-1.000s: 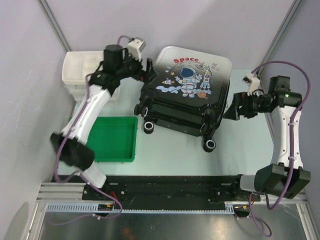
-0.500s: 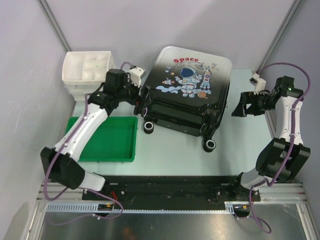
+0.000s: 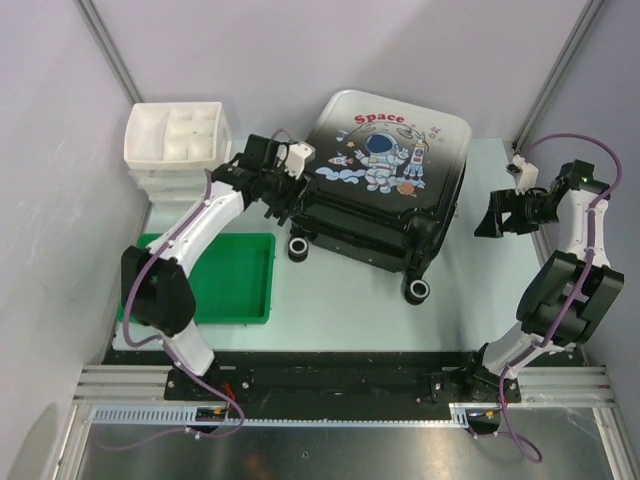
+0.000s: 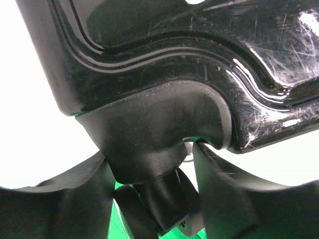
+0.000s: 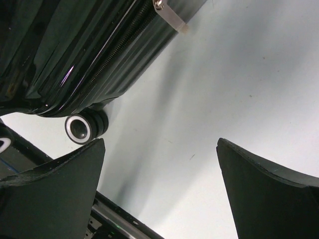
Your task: Open, take out, and arrange the luggage
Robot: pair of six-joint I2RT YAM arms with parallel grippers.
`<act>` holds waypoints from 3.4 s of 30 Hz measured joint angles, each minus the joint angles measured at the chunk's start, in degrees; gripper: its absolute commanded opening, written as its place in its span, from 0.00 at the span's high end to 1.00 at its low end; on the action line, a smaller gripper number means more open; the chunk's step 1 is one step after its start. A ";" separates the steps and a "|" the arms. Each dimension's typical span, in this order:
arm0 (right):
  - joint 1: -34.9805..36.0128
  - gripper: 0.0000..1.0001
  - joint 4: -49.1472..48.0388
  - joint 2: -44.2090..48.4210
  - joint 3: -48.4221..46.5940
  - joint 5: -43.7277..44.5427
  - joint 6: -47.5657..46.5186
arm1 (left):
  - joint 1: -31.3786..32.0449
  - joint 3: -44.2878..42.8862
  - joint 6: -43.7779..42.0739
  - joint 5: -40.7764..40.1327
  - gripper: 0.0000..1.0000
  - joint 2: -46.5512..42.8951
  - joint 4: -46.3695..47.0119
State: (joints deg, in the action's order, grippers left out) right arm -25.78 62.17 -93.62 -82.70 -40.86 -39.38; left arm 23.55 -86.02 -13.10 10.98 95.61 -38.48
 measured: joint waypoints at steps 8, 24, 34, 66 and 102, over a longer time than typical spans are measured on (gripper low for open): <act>-1.60 0.00 -0.90 -0.59 1.25 -1.97 -3.85 | -0.68 -5.33 -9.35 2.97 1.00 5.29 1.27; 0.02 0.10 -25.27 4.59 20.37 -9.25 -4.94 | -3.61 -6.36 -25.38 13.75 0.99 6.93 1.99; 8.57 0.30 -47.50 0.70 21.94 -0.66 1.95 | -3.91 -7.69 -26.73 14.78 0.98 8.00 1.38; 4.37 0.20 -31.76 4.39 22.75 -7.98 -10.93 | -8.63 -12.48 -11.13 19.34 0.00 -8.85 3.63; 15.74 1.00 -84.46 11.47 45.24 12.79 7.82 | 38.95 -0.81 18.84 -20.11 0.00 -9.77 10.69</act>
State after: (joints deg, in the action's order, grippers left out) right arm -10.04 -22.28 -82.15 -37.45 -28.08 -31.55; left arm 62.50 -86.83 5.74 -9.13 85.84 -27.79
